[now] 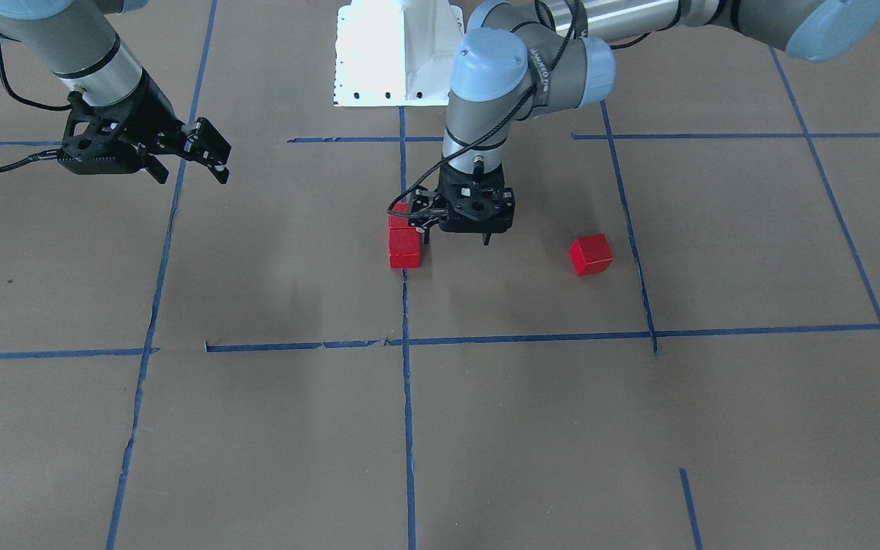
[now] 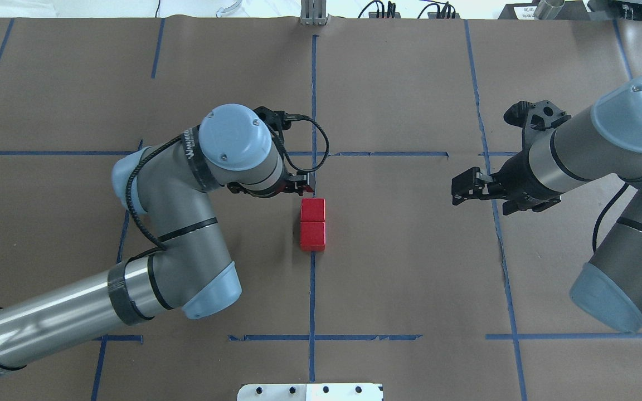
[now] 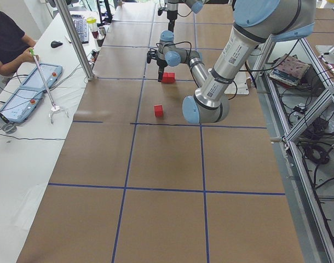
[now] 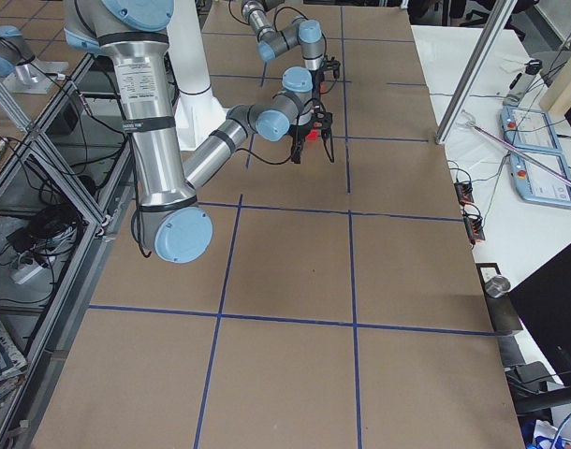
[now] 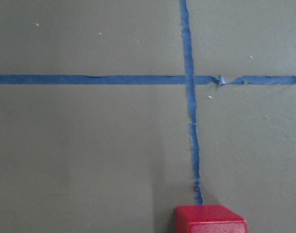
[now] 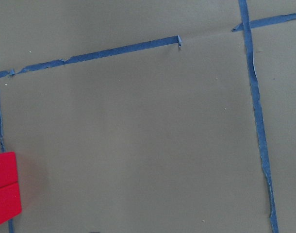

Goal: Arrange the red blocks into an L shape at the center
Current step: 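Set the cube just beyond the center cube and open the left gripper, then move the left gripper back over the remaining red cube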

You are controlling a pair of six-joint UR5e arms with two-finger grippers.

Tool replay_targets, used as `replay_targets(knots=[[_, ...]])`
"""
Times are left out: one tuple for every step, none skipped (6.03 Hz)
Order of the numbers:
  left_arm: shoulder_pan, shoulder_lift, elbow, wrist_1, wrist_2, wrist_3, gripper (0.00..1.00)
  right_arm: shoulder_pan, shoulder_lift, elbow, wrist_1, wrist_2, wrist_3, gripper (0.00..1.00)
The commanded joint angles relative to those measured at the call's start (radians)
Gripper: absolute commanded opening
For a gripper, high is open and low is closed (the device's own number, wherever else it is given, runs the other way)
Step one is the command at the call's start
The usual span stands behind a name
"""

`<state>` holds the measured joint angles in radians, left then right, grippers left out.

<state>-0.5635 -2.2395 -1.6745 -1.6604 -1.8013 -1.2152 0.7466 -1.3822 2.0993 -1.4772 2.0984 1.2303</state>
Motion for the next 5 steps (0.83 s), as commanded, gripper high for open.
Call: replay_targets(knots=[[-0.068,0.150,-0.098,0.001,-0.024,-0.001,1.00,0.000,-0.008,0.004,0.002,0.000,0.002,1.00],[-0.132,0.217,-0.100,-0.004,-0.137,-0.007,1.00,0.000,-0.008,0.002,0.002,0.000,0.002,1.00],[-0.154,0.259,-0.097,-0.009,-0.148,-0.018,1.00,0.000,-0.006,0.004,0.002,0.000,0.000,1.00],[-0.150,0.264,-0.077,-0.010,-0.150,-0.065,1.00,-0.001,-0.005,0.005,0.002,0.000,0.000,1.00],[-0.150,0.265,-0.073,-0.010,-0.151,-0.066,1.00,-0.001,-0.005,0.004,0.002,-0.001,0.002,1.00]])
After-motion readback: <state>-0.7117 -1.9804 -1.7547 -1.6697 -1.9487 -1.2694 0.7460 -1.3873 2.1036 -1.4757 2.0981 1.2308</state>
